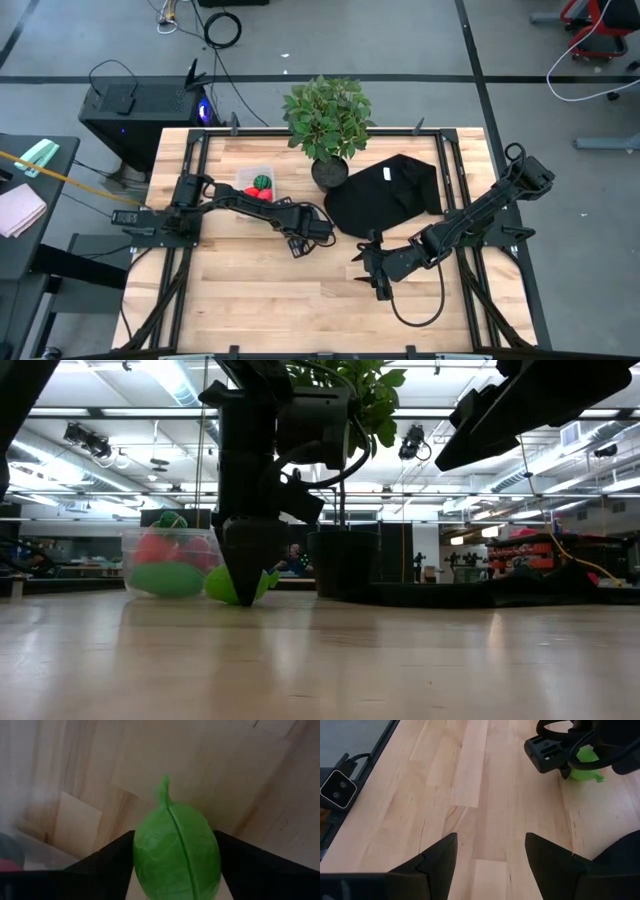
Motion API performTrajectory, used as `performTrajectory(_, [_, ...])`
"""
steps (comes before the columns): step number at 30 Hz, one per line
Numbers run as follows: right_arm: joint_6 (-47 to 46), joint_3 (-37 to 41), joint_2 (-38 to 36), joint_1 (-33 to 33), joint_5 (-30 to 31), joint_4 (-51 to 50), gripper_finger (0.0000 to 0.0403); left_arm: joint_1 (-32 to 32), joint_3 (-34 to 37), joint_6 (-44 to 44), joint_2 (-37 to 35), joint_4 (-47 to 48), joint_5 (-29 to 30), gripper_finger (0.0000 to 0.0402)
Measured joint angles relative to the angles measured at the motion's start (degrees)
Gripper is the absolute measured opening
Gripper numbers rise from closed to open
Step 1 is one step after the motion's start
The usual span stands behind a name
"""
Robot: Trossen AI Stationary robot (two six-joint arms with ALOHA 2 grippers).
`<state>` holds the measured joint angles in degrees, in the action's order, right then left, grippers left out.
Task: Pick and placing Produce into tupperware
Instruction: Put the melon into the bin
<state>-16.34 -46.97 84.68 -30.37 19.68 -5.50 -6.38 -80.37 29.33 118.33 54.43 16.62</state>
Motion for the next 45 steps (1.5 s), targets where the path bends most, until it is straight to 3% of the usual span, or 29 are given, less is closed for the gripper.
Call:
performTrajectory(6, [0.0, 0.0, 0.0, 0.0, 0.0, 0.0, 0.0240, -0.4, -2.3, 0.3, -2.2, 1.9, 0.1, 0.0239])
performTrajectory(13, [0.0, 0.0, 0.0, 0.0, 0.0, -0.1, 0.0240, -3.7, -9.7, -1.4, -4.5, 4.9, 3.6, 0.0253])
performTrajectory(18, [0.0, 0.0, 0.0, 0.0, 0.0, -0.1, 0.0240, -6.7, -16.7, 1.0, -5.1, 19.7, 9.9, 0.0244])
performTrajectory(23, [0.0, 0.0, 0.0, 0.0, 0.0, -0.1, 0.0240, -9.9, -20.7, 10.3, -6.6, 35.9, 19.9, 0.0244])
performTrajectory(28, [-0.2, 0.0, 0.0, 0.0, 0.0, -0.2, 0.0240, -11.4, -18.5, 15.0, -13.9, 35.4, 22.3, 0.0251])
performTrajectory(34, [-0.2, 0.0, 0.0, 0.0, 0.0, -0.1, 0.0240, -10.4, -11.1, 19.9, -24.1, 35.7, 24.5, 0.0240])
performTrajectory(40, [-0.1, 0.0, 0.0, 0.0, 0.0, -0.2, 0.0240, -3.3, -0.2, 24.4, -34.7, 34.0, 21.6, 0.0249])
performTrajectory(45, [0.0, 0.0, 0.0, 0.0, 0.0, -0.1, 0.0240, 3.9, 9.8, 23.7, -42.4, 24.6, 16.8, 0.0245])
